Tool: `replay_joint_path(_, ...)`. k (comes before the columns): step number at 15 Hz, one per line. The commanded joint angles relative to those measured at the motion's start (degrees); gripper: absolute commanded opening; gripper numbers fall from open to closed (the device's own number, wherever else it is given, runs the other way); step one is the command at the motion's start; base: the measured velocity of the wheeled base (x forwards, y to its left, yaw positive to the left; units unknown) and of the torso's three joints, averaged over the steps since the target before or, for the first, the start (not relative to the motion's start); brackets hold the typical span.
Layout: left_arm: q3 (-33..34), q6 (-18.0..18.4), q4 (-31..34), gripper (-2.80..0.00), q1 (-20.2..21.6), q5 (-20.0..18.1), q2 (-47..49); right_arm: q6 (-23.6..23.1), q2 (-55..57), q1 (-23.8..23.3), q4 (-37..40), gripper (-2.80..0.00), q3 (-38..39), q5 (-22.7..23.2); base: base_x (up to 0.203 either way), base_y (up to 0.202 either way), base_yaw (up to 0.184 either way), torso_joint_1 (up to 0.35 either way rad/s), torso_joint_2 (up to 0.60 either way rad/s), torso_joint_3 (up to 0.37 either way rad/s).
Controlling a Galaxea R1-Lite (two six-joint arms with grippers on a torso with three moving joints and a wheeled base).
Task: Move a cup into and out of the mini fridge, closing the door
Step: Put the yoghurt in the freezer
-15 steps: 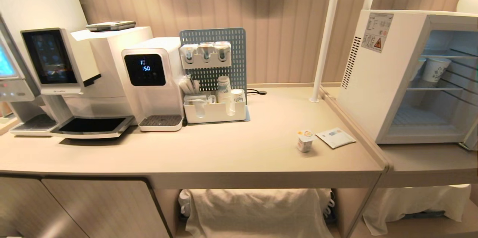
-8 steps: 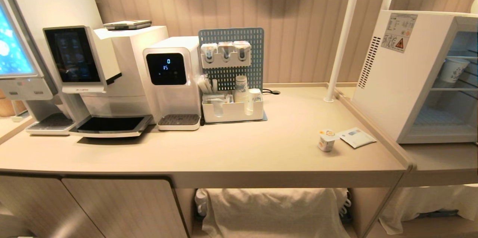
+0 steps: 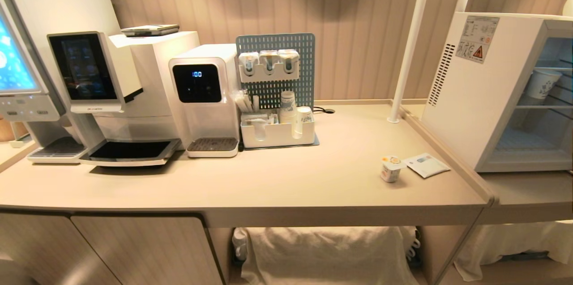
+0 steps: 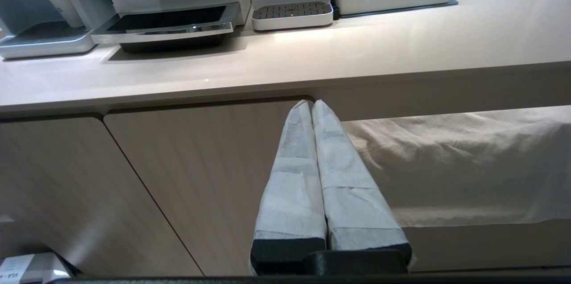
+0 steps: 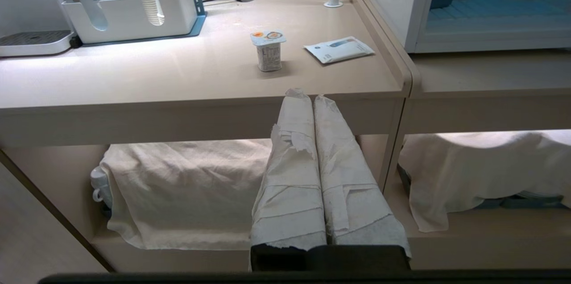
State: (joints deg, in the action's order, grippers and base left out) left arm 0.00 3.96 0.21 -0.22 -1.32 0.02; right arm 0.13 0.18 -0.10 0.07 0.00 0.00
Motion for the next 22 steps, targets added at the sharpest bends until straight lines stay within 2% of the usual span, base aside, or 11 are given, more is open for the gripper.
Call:
replay_joint_path(1,0.0,0.08,-0.03,-2.8,0.05,0.0,-0.02,-0.04,0.02,0.01,0.01,-2.8,0.0,0.0,0.0,0.0,0.0,0.0,0.0,0.0)
replay_joint_path(9,0.0,-0.18,-0.03,-2.8,0.05,-0.09,-0.02,-0.22,0.05,0.01,0.58,-2.8,-0.71,-0.05,0.104,0.0,0.0,0.002,0.0,0.002)
replay_joint_path(11,0.09,-0.18,-0.03,-2.8,0.05,0.0,-0.02,0.32,2.83,0.01,1.9,-2.8,-7.1,-0.04,0.0,0.0,0.0,0.0,0.0,0.0)
replay_joint_path(14,0.0,-1.6,-0.21,-2.8,0.05,0.35,-0.02,4.44,19.55,0.36,6.37,-2.8,-21.72,0.64,0.0,0.0,0.0,0.0,0.0,0.0)
replay_joint_path(17,0.0,-2.99,-0.3,-2.8,0.05,0.7,-0.02,5.5,45.15,1.09,6.57,-2.8,-26.39,5.72,0.0,0.0,0.0,0.0,0.0,0.0)
replay_joint_path(19,0.0,-3.44,-0.3,-2.8,0.05,1.14,-0.02,5.32,62.4,0.91,-1.75,-2.8,-25.05,9.97,0.0,0.0,0.0,0.0,0.0,0.0)
replay_joint_path(20,0.0,-3.61,-0.29,-2.8,0.05,1.14,-0.02,5.13,70.21,0.84,-8.7,-2.8,-23.47,11.38,0.0,0.0,0.0,0.0,0.0,0.0)
replay_joint_path(22,0.0,-3.79,-0.21,-2.8,0.05,1.14,-0.02,4.49,86.87,0.73,-27.66,-2.8,-19.26,13.35,0.0,0.0,0.0,0.0,0.0,0.0)
